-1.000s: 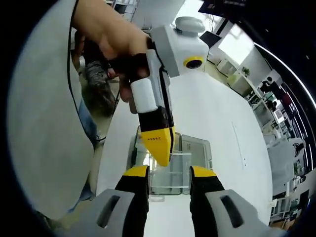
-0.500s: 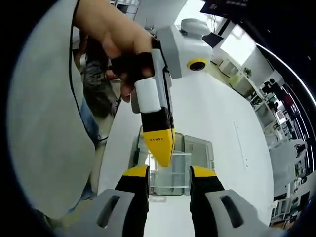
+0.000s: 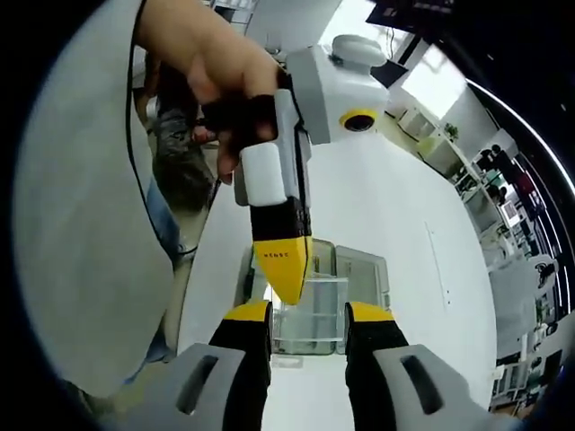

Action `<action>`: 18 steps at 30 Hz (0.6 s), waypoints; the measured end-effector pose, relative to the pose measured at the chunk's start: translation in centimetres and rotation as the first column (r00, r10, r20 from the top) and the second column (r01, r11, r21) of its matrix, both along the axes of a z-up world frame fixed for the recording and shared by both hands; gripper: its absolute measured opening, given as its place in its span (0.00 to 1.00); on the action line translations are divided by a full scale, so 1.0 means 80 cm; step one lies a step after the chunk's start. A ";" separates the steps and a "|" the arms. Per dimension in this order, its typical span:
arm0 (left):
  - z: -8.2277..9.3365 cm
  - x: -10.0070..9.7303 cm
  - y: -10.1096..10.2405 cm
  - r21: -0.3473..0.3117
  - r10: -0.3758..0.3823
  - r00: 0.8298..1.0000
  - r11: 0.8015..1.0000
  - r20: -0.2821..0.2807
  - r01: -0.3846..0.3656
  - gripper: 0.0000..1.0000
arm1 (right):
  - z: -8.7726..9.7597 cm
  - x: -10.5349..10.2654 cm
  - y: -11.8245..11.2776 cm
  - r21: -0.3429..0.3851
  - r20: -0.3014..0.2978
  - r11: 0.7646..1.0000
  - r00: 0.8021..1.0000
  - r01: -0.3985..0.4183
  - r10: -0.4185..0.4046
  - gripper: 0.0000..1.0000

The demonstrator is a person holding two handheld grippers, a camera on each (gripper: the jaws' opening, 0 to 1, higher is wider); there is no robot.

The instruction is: Insert the divider into the dual guide fixture by aligning both edges with the guide slots and pushing it downward to the bottom, including one-sided entry, uneven engagement, binding, and posture correction.

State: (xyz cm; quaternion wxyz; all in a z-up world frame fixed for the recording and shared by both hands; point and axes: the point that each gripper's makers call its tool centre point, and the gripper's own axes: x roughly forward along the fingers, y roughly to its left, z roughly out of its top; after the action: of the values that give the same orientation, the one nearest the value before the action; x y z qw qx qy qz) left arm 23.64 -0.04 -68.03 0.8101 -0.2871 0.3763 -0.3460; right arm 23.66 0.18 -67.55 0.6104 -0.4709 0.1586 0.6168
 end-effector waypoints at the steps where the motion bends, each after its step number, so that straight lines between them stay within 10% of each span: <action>1: 0.000 0.000 0.000 -0.002 0.004 1.000 1.000 0.002 -0.004 0.00 | 0.000 -0.001 0.000 0.001 -0.002 1.000 1.000 -0.002 0.002 0.27; 18: 0.002 -0.002 0.003 -0.033 0.016 0.999 0.999 -0.032 -0.017 0.00 | 0.001 -0.003 0.001 -0.013 0.023 1.000 0.999 -0.028 0.028 0.30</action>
State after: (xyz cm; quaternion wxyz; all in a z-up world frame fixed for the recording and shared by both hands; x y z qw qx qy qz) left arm 23.45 0.23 -67.87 0.8020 -0.3091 0.3811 -0.3407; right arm 23.46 0.30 -67.49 0.6004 -0.4842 0.1489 0.6187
